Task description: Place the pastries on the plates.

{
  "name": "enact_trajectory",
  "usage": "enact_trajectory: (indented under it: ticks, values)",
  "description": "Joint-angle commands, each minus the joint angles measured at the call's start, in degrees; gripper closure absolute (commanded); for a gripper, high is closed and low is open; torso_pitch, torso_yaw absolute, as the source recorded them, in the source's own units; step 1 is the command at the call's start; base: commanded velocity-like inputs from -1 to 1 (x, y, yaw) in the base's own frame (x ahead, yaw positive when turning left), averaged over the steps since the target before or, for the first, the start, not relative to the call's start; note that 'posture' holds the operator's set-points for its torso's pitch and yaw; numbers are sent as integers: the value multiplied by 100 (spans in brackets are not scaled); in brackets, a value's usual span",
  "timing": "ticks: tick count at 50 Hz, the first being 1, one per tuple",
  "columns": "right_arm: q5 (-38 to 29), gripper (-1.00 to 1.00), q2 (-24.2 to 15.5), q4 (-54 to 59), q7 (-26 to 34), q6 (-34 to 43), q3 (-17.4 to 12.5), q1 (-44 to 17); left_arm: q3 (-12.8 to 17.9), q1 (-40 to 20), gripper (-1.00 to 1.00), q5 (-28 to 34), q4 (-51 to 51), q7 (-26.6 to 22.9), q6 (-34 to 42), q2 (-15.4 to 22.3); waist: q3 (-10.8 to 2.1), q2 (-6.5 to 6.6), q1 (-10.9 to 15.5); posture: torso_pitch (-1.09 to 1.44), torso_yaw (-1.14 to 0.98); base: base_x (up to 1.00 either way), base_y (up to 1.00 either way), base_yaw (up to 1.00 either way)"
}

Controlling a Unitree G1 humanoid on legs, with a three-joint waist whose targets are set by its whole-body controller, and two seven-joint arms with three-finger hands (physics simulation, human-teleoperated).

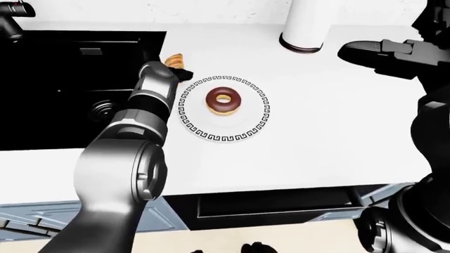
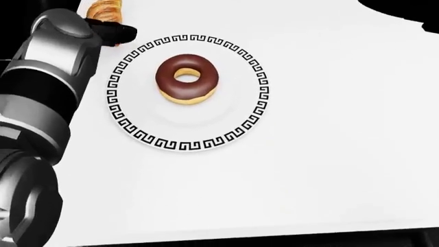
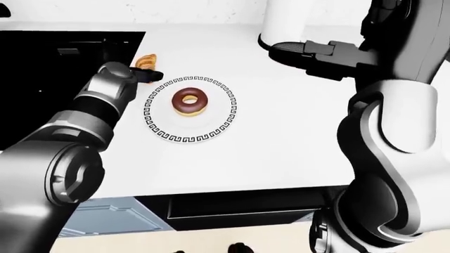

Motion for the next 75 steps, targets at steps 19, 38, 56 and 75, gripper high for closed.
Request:
enact_trajectory:
  ticks: [19, 38, 56, 75]
  values:
    - [413, -100, -311, -274, -246, -29, -267, -8, -11, -301, 32, 337, -221, -37, -154, -51, -208, -38, 1, 33, 0, 0, 0, 0]
    - [547, -100, -368, -215, -417, -128, -133, -10, 2, -378, 100, 422, -227, -21, -274, 26, -192, -54, -4, 33, 0, 0, 0, 0]
    - [269, -100, -210, -79, -311, -383, 90, 111, -67, -645, 100, 475, -257, -449, -1240, 167, -163, -60, 4, 33, 0, 0, 0, 0]
    - [-599, -100, 126, 386, 128, -529, 474, -33, -41, -981, 100, -463, -449, -1866, -2369, 503, -147, -9, 18, 33, 0, 0, 0, 0]
